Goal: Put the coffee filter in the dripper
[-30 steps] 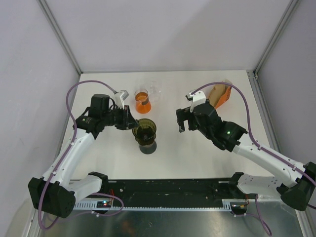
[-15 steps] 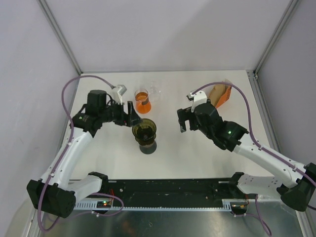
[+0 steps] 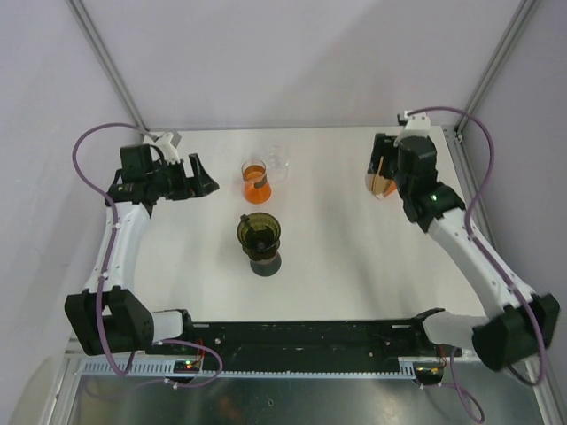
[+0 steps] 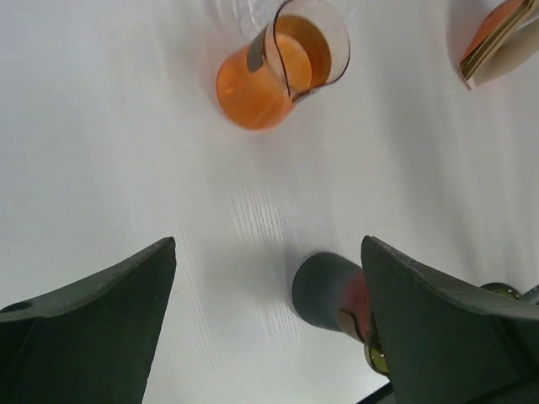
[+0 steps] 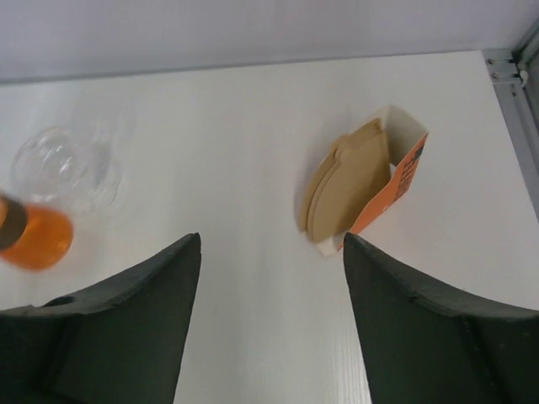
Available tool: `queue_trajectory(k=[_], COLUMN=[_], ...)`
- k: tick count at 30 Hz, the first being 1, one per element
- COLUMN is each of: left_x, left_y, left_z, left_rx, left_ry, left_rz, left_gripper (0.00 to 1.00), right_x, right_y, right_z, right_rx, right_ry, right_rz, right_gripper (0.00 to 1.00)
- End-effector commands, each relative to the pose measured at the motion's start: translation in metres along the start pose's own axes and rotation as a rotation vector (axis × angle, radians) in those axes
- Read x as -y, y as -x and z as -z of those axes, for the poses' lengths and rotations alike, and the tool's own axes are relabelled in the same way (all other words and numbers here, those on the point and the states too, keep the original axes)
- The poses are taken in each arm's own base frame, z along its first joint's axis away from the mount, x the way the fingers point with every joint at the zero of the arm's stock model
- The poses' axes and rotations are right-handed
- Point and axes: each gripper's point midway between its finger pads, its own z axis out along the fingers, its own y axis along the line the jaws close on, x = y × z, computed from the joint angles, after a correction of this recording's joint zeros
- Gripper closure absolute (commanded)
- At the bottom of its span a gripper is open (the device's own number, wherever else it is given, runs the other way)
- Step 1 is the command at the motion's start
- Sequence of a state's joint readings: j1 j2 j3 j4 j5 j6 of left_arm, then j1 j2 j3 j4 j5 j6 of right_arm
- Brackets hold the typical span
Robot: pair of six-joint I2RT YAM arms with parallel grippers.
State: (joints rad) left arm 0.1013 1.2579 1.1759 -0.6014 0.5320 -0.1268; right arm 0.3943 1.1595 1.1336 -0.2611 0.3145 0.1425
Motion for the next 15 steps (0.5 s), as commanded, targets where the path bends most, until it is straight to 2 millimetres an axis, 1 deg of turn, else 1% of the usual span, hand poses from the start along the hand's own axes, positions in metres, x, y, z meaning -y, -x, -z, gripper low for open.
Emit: queue_trajectory(k=[1, 2, 3, 4, 6, 9, 12, 15], left_x=[0.007, 0.006, 0.005, 0.005, 0.004, 0.004, 0.004, 0.003], left_y=[0.001, 0.002, 0.005, 0.006, 0.008, 0.008, 0.006, 0.004], left_z=[0.001, 0.002, 0.003, 0.004, 0.004, 0.004, 0.001, -0.001], left_rx=[0.018, 0.027, 0.038, 0.047, 0.064, 0.077, 0.074, 0.07], left_ry=[-0.062, -0.057, -0.053, -0.048, -0.043, -0.046, -0.052, -0.059], left_rz=[-0.083, -0.098, -0.115, -0.126, -0.145, -0.153, -0.15, -0.144], left_gripper=[0.06, 0.06, 0.06, 0.07, 0.07, 0.07, 0.07, 0.07], right_x=[0.015, 0.019, 0.021, 0.024, 0.03, 0.038, 0.04, 0.041], right_y=[0.017, 0.018, 0.012, 0.011, -0.004, -0.019, -0.035, -0.047], right_z=[-0.052, -0.062, -0.075, -0.085, -0.109, -0.135, -0.161, -0.18], right_rx=[0.021, 0.018, 0.0, -0.002, -0.039, -0.077, -0.136, -0.192], right_ry=[-0.106, -0.14, -0.169, -0.198, -0.255, -0.327, -0.372, -0.419], right_rz=[0.035, 0.048, 0.069, 0.08, 0.115, 0.165, 0.246, 0.315], right_gripper=[0.3, 0.31, 0.31, 0.31, 0.31, 0.31, 0.39, 0.43])
